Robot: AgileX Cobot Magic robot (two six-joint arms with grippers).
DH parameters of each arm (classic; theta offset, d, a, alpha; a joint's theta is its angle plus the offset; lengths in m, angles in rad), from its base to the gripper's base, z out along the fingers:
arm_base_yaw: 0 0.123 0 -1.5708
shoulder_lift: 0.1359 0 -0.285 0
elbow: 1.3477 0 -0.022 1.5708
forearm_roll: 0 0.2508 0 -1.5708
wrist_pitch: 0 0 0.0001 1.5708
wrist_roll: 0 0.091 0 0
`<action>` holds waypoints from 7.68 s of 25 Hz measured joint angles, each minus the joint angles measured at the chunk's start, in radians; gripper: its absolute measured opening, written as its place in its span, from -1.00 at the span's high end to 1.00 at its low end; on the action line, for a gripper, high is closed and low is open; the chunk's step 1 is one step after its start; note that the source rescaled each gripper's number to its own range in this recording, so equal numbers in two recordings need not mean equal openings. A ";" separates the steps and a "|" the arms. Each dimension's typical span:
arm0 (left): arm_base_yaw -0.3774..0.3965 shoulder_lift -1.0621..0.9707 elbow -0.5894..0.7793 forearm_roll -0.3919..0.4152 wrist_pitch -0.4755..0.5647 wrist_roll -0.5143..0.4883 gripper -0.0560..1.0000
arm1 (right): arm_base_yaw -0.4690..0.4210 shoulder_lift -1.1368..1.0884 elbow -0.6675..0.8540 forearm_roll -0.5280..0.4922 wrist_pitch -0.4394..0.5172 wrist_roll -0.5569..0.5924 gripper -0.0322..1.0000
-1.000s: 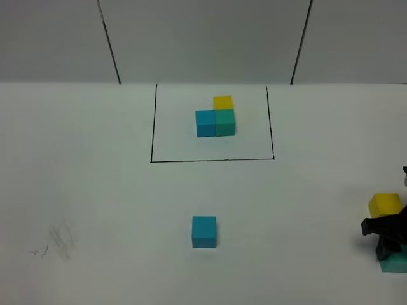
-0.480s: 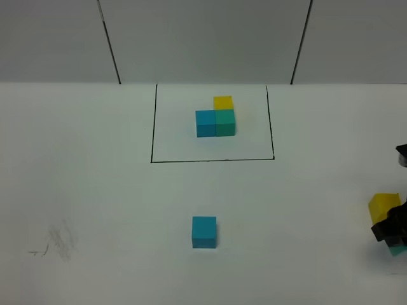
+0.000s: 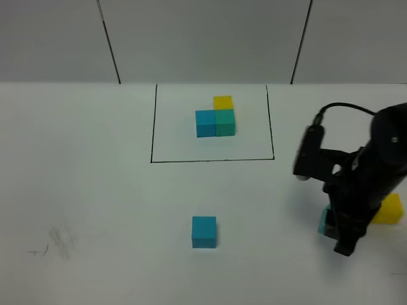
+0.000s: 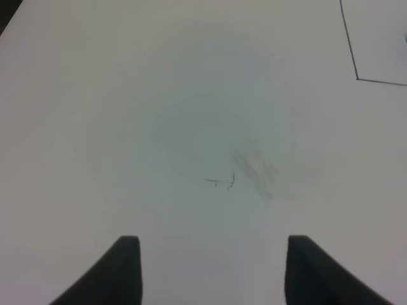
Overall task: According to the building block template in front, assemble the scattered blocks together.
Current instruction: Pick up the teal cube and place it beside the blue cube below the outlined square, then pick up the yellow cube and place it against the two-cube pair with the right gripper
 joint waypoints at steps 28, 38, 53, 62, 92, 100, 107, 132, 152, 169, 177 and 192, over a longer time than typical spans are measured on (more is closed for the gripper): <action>0.001 0.000 0.000 0.000 0.000 0.000 0.62 | 0.336 0.336 -0.354 -0.087 0.058 0.013 0.87; 0.001 0.000 0.000 0.000 0.000 0.000 0.62 | 0.345 0.344 -0.354 -0.058 0.012 -0.039 0.87; 0.001 0.000 0.000 0.000 0.000 0.000 0.62 | 0.359 0.415 -0.413 -0.022 0.034 -0.085 0.87; 0.001 0.000 0.000 0.000 0.000 -0.001 0.62 | 0.359 0.452 -0.413 -0.029 0.035 -0.100 0.88; 0.001 0.000 0.000 -0.001 0.000 -0.001 0.62 | 0.359 0.477 -0.512 -0.036 0.108 -0.111 0.88; 0.001 0.000 0.000 -0.001 0.000 -0.001 0.62 | 0.359 0.487 -0.512 -0.014 0.090 -0.129 0.88; 0.001 0.000 0.000 -0.001 0.000 -0.001 0.62 | 0.359 0.511 -0.519 -0.008 0.091 -0.133 0.88; 0.001 0.000 0.000 -0.001 0.000 -0.001 0.62 | 0.193 0.276 -0.472 -0.100 0.206 0.444 -0.93; 0.001 0.000 0.000 -0.001 0.000 -0.001 0.62 | -0.264 0.018 -0.026 -0.229 -0.109 0.985 -0.75; 0.001 0.000 0.000 -0.001 0.000 0.000 0.62 | -0.330 0.211 -0.022 -0.171 -0.202 0.951 -0.70; 0.001 0.000 0.000 -0.001 0.000 0.000 0.62 | -0.338 0.223 -0.022 -0.165 -0.210 0.937 0.94; 0.001 0.000 0.000 -0.001 0.000 0.000 0.62 | -0.135 0.078 -0.232 -0.103 -0.038 1.044 0.88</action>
